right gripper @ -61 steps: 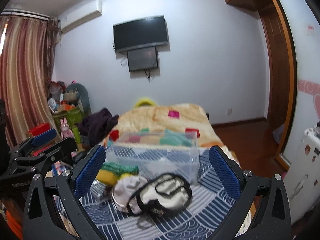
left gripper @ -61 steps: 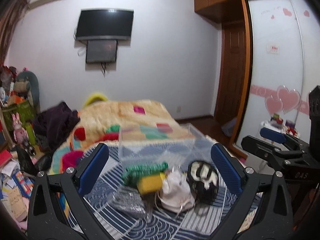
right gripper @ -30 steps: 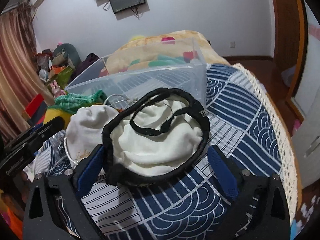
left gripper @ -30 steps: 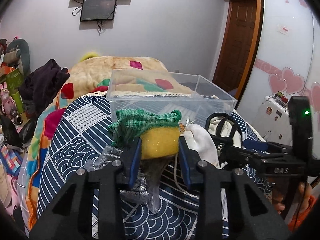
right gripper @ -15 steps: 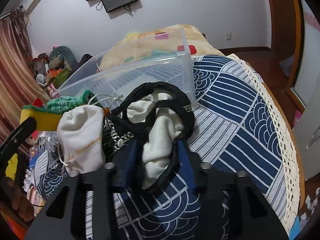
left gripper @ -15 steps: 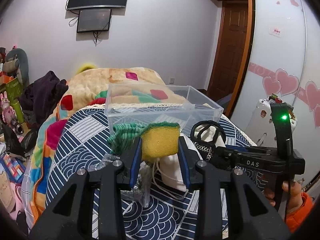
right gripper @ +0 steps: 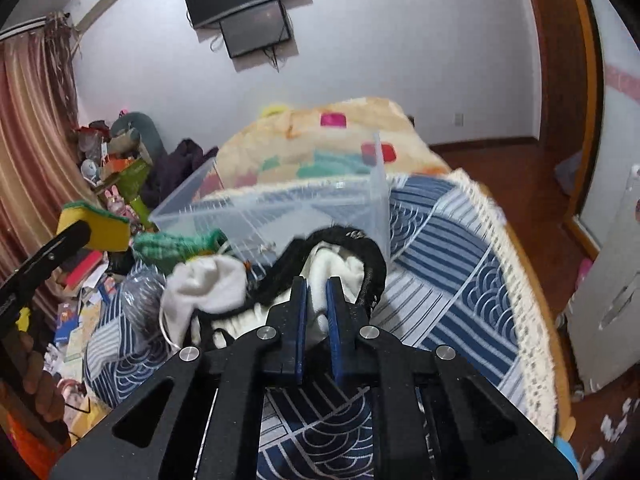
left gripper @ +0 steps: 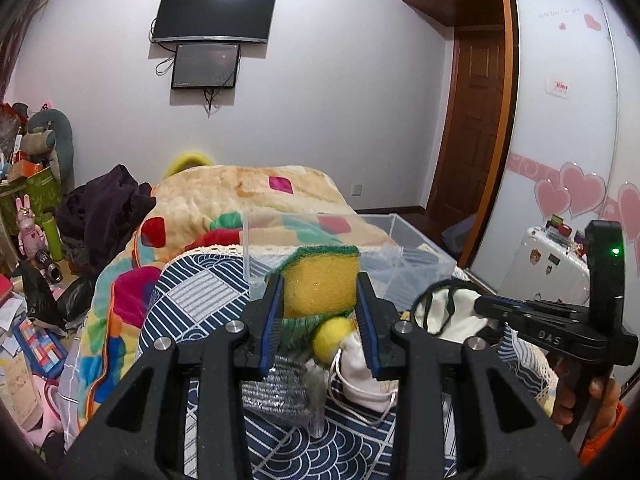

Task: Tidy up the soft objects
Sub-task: 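Carry the sponge and eye mask over the clear plastic box with both tools, then open both tools to drop the sponge and eye mask into the box, then grasp the green knitted cloth with the left tool while the right tool grasps the white pouch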

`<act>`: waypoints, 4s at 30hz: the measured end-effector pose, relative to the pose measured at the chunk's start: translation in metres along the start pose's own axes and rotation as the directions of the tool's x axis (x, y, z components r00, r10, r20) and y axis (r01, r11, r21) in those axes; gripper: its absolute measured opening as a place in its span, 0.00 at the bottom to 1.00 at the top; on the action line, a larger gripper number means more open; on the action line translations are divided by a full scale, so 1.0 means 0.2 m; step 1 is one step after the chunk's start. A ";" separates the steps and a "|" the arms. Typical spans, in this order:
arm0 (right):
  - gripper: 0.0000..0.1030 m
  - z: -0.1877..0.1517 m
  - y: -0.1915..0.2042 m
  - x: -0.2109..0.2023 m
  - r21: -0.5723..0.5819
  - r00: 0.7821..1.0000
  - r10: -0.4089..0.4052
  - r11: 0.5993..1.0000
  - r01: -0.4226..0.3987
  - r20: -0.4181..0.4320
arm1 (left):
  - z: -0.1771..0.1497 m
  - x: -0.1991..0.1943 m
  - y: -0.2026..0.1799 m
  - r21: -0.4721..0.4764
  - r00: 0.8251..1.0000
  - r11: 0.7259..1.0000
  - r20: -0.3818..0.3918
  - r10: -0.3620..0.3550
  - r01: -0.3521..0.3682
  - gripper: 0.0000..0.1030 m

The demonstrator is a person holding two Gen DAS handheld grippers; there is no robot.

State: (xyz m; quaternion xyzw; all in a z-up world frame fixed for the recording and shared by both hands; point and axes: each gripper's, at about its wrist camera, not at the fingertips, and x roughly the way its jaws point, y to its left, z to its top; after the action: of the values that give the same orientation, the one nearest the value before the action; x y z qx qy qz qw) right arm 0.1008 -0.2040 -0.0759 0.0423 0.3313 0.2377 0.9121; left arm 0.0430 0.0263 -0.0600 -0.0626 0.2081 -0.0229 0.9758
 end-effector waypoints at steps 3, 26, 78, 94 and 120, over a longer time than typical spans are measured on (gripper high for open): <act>0.09 0.02 -0.01 -0.01 -0.010 1.000 -0.018 1.000 0.018 0.017 | 0.01 0.00 0.00 -0.007 1.000 1.000 0.005 -0.005 0.005 0.34; 0.21 -0.10 -0.16 0.23 -0.037 0.984 -0.086 0.996 0.081 -0.159 | 0.00 0.08 0.01 0.013 1.000 1.000 -0.012 0.010 -0.010 0.34; 0.22 0.42 -0.01 0.57 -0.163 0.979 -0.114 0.983 0.087 -0.167 | 0.20 0.95 0.09 0.111 0.916 0.994 -0.399 0.036 0.009 0.37; 0.69 0.43 0.07 0.31 -0.176 0.998 -0.041 0.984 0.033 -0.042 | 0.29 0.63 0.09 0.100 0.973 0.994 -0.220 0.070 -0.049 0.79; 0.80 0.08 0.27 0.26 -0.161 0.995 0.084 0.983 -0.093 -0.060 | -0.06 0.50 0.19 0.082 0.960 0.996 -0.274 0.065 -0.044 0.79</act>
State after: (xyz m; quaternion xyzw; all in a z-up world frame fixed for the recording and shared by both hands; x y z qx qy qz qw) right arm 0.1242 -0.1299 -0.0812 -0.0244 0.3327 0.3053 0.8919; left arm 0.1309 0.0560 -0.1162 -0.0164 0.3427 -0.0124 0.9392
